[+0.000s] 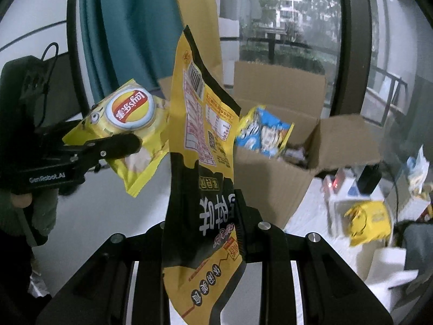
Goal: Organize snacks
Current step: 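Lift both bags and lower them into the box, opening both tools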
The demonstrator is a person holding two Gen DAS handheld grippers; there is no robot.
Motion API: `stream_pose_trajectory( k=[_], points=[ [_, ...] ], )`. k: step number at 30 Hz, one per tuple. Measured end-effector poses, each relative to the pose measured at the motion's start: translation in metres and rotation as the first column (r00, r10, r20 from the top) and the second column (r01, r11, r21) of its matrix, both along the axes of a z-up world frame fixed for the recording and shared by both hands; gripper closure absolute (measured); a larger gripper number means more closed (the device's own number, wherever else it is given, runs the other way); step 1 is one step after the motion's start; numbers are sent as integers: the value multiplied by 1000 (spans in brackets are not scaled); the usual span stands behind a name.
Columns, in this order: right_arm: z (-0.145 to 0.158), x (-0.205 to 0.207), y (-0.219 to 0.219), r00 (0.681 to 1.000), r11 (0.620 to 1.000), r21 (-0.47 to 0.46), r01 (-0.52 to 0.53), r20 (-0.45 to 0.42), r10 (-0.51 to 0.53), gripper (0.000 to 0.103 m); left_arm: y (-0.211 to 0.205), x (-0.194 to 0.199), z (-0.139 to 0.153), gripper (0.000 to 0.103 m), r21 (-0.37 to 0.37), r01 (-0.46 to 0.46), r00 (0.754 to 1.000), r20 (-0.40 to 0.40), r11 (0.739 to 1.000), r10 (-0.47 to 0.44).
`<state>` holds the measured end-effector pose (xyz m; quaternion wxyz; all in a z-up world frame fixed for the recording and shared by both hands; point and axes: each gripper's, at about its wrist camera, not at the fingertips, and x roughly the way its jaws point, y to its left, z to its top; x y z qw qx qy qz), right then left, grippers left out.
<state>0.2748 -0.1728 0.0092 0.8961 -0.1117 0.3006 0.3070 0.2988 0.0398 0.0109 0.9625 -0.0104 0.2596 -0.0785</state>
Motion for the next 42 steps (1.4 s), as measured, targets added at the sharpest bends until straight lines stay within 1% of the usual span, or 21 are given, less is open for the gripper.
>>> stream_pose_trajectory(
  k=[6,12,16,21,24,27,30,33,40,41,42],
  points=[
    [21,28,-7,998,999,20,30,48,-31,76,8,22,18,46,6,-6,999,48,1000,6],
    [36,61,-15,995,997,41,69,76,-72,76,18,58,32,46,3,-18,997,81,1000,18],
    [43,92,-21,991,993,61,103,85,-108,76,20,90,33,45,-5,-31,996,82,1000,31],
    [45,129,-20,987,988,71,134,84,-140,76,22,130,26,43,-20,-37,997,68,999,38],
    [42,152,-18,988,984,103,144,47,-149,76,22,152,19,43,-29,-39,998,44,999,40],
    [35,172,-12,984,983,82,161,56,-166,76,21,173,10,43,-41,-40,999,19,998,41],
    [26,191,-6,984,983,71,171,43,-174,76,21,195,2,43,-42,-48,999,-4,998,48],
    [16,210,3,981,982,34,184,51,-186,75,21,215,-8,43,-19,-66,998,-26,998,65],
    [-8,251,19,975,974,-44,220,31,-219,75,26,246,-26,41,-28,-76,992,-99,997,72],
    [-11,254,20,974,973,-56,225,33,-223,76,27,250,-29,40,-32,-80,991,-110,996,76],
    [-15,259,23,973,970,-76,231,35,-229,76,28,253,-33,35,-34,-87,989,-125,996,82]
  ],
)
